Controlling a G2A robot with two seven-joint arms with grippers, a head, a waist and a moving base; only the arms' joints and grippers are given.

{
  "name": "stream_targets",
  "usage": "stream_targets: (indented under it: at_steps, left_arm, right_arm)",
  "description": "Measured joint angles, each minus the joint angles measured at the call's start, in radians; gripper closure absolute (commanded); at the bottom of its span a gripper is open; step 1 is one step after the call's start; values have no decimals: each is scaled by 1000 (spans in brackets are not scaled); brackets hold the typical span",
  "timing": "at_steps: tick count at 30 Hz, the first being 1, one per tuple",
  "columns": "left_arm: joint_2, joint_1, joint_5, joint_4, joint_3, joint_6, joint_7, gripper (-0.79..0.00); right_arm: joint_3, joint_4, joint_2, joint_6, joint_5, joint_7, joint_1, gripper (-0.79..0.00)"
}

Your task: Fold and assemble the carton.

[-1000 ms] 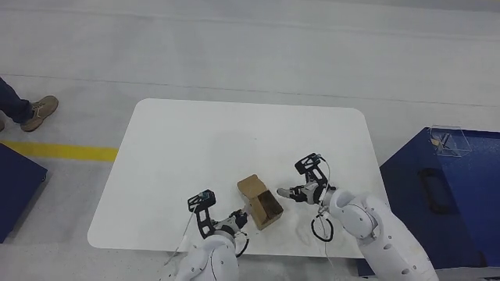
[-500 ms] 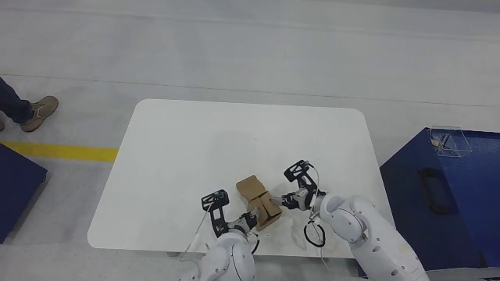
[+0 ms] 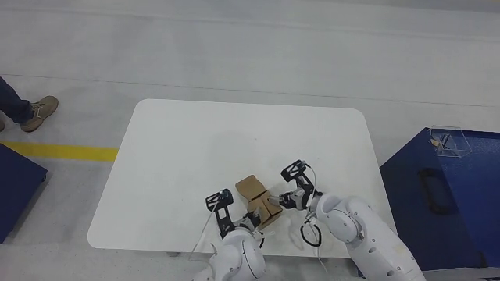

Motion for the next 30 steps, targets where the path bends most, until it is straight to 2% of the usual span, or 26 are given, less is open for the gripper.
stream_targets:
  at_steps: [10,15,19,25,30]
  left_arm:
    - [-76,-2,83,53,3,0,28,-785]
    - [-114,0,103,67,-28,0,21,-785]
    - [-126,-10,114,78,-60,0,14,-785]
    - [-136,-38,159,132,-42,0,-15,-785]
    - [-135,-29,149,89,-51,0,0,-785]
  right_arm:
    - [-17,-6,-13,54,-23,-17,22,-785]
    - [11,-21,-11,53,-4,-24,14,-785]
    - [75,-37,-1,41,25,-8,-11,-785]
    - [168,-98,17,13,41,9,-73,-785]
    - [240,-130,32,-40,59,32,-121,-785]
